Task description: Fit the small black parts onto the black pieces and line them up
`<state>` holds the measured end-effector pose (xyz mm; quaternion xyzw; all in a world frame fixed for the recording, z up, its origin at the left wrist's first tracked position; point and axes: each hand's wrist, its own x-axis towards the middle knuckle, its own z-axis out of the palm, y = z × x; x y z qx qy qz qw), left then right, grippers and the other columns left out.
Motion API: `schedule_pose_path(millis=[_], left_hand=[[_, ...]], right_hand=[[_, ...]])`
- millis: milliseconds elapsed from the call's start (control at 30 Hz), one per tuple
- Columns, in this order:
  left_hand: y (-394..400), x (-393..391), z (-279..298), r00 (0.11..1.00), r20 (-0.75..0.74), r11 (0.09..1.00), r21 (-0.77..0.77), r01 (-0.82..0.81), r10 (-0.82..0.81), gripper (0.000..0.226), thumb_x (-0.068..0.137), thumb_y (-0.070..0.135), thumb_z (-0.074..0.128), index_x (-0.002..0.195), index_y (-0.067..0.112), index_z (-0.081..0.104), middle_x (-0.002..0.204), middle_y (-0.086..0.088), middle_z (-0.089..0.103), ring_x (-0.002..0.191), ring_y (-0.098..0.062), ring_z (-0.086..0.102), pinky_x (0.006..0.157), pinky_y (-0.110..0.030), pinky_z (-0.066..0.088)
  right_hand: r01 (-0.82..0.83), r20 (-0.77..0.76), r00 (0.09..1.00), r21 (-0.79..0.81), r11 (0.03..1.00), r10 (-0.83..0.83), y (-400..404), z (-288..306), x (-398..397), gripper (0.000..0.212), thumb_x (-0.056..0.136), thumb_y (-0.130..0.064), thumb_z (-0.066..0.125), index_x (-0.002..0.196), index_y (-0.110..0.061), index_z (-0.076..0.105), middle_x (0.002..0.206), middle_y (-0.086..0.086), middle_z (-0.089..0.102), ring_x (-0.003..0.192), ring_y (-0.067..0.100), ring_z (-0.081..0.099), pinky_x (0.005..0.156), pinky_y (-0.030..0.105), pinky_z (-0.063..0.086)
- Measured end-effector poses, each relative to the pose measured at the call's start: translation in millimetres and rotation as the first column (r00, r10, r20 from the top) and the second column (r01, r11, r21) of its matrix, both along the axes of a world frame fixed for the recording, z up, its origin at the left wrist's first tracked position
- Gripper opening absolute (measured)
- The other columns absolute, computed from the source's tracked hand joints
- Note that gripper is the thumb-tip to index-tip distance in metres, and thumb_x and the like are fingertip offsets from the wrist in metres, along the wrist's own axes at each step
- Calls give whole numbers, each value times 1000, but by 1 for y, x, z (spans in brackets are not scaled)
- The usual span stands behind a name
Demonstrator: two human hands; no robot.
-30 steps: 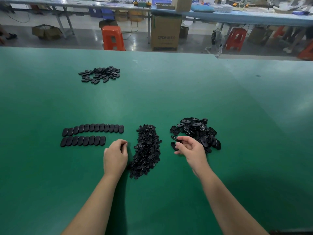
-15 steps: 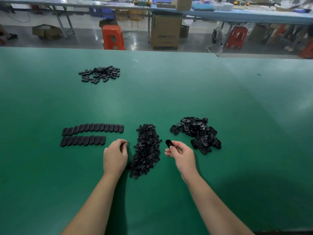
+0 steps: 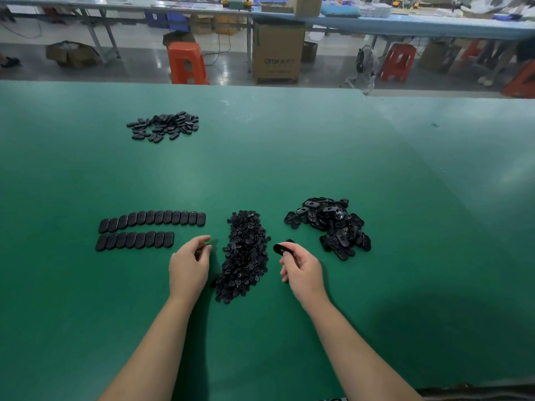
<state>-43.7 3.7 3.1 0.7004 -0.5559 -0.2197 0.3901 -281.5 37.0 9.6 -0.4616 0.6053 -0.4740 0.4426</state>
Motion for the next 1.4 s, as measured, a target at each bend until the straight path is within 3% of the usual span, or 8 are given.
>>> schedule_pose_path(millis=[100,233,667,800,967,1100,1167,1400], left_hand=[[0,0,0,999,-30,1000,18,-17,17,16,95,15,66,107,24,73,88,9,72,74,2,62,63,-14,44],[0,0,-1,1000,7,999,33,-18,18,10,95,17,66,98,23,73,78,11,70,69,-9,63,61,-27,49],[0,-1,-1,998,65,1000,13,-6,5,10,96,16,65,99,21,73,76,12,68,59,-3,57,55,-22,41],[0,-1,-1,997,75,1000,9,-9,8,13,96,15,64,103,19,74,78,9,69,59,-3,56,57,-23,41],[2,-1,1,999,53,1000,13,-2,1,17,97,14,63,108,19,74,82,8,71,56,-8,57,54,-22,42],[2,0,6,999,-43,999,26,-23,24,19,95,17,67,113,21,70,91,9,72,71,-6,65,64,-20,49],[-1,2,9,989,-141,998,55,-42,50,11,94,21,69,104,22,69,88,10,74,64,-5,63,68,-28,54],[-3,-12,29,893,-450,996,86,32,10,6,88,13,76,86,19,77,70,4,73,53,-4,57,55,-14,49]], right_hand=[[-18,-40,999,-22,1000,17,1,2,-2,27,101,-15,58,105,-38,72,73,-8,66,57,3,57,59,21,53],[-48,-69,997,-46,998,45,1,4,-3,26,99,-15,63,104,-40,70,98,3,65,61,4,59,63,22,56],[3,-10,1000,-18,1000,-4,-2,-2,-4,31,104,-3,50,124,-22,64,107,10,68,77,5,71,75,13,53],[19,68,997,30,999,-21,-3,-5,-3,26,104,-3,50,122,-14,65,103,-1,75,84,9,75,79,23,59],[2,97,995,8,1000,-3,-2,-4,1,26,104,-3,48,106,-26,61,109,-3,72,97,10,74,79,30,62],[-23,49,999,-5,1000,23,-2,-2,1,17,104,-7,52,107,-22,60,98,2,73,85,15,75,77,31,62],[-18,30,999,-15,1000,19,-2,-2,0,14,102,-9,56,106,-21,61,92,3,74,81,15,74,78,31,62],[-25,18,1000,-19,1000,25,0,-2,-2,20,98,-12,65,102,-31,72,81,-4,77,74,12,74,76,24,60]])
